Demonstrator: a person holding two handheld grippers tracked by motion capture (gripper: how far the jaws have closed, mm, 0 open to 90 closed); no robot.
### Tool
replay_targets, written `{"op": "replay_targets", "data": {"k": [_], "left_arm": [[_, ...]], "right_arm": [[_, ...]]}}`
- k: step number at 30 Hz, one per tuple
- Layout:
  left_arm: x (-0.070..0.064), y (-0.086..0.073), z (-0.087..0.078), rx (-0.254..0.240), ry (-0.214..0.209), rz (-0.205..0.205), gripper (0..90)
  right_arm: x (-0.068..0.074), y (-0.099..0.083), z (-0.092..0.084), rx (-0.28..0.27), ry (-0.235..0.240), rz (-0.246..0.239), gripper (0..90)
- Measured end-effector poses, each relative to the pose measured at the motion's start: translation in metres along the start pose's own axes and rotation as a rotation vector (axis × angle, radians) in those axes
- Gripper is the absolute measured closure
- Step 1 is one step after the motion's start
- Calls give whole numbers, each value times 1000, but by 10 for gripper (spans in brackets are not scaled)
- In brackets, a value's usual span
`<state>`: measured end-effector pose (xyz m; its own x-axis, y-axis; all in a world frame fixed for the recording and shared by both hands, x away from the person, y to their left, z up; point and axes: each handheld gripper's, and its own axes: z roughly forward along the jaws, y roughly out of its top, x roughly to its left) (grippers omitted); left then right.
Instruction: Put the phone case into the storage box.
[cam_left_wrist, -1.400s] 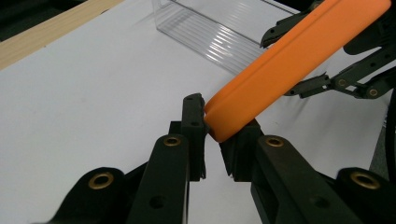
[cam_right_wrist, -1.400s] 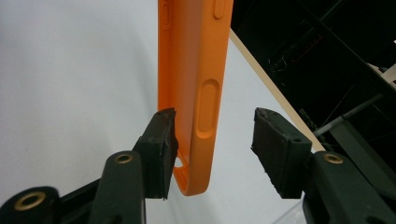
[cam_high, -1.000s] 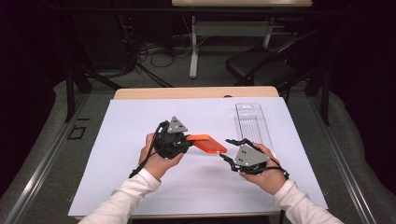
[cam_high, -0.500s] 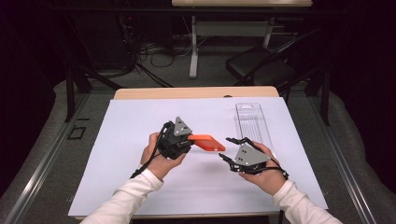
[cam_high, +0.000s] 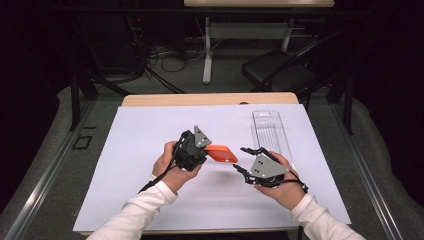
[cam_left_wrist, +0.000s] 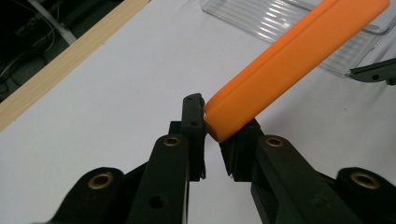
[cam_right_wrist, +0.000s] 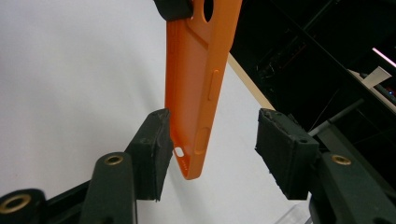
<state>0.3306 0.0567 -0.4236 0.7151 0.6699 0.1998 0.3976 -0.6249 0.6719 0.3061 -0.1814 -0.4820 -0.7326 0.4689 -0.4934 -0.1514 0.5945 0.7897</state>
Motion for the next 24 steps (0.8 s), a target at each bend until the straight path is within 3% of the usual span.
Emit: {"op": "replay_targets", "data": {"k": [4,11,16,24], "left_arm": [[-1,3,1,24,-1,0,799],[-3,13,4,124,-19,12,799],[-4,16,5,149,-20,18,800],[3,19,7,184,-44,-46,799]], "right_arm": [[0,0,0,3,3,0,451],[0,1,1,9,6,-5,467],[-1,1,1,18,3,1,467],[-1,1,0,15,-2,0,468]]}}
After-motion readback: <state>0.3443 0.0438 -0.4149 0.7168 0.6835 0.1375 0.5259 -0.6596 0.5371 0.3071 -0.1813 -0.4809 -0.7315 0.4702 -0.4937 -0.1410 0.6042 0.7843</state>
